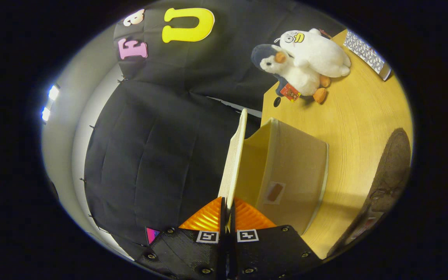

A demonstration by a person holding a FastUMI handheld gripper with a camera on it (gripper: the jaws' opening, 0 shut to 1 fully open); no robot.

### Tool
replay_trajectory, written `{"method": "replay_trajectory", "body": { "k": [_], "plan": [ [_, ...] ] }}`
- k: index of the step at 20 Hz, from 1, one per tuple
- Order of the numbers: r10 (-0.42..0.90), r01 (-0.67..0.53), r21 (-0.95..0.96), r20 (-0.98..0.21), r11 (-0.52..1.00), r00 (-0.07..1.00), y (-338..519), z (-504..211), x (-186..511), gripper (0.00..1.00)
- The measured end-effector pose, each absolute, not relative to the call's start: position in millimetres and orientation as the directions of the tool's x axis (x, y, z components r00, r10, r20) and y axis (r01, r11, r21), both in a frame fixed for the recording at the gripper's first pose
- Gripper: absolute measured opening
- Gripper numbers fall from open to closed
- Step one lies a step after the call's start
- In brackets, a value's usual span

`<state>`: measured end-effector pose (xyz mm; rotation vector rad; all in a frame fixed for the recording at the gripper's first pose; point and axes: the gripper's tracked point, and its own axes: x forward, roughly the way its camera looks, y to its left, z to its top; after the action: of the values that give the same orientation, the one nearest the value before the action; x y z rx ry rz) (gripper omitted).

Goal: Open the storage box then place both shoes into the box .Put the left shoe in first, then the right shoe, with the right side of both shoes facing outward in a uniform manner.

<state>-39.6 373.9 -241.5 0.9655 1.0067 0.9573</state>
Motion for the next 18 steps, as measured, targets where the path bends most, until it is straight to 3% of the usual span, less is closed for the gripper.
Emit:
{"method": "replay_trajectory", "body": {
  "k": [8,13,18],
  "plan": [
    [0.904,-0.281,0.869,-0.338,0.406,0.261,439,-144,-41,0.03],
    [0.881,-0.372,0.8,-0.405,0.471,0.244,513,-120,-46,0.03],
    [0.865,-0.314,0.808,-0.435,0.498,0.251,594,-121,-43,0.03]
  ]
}}
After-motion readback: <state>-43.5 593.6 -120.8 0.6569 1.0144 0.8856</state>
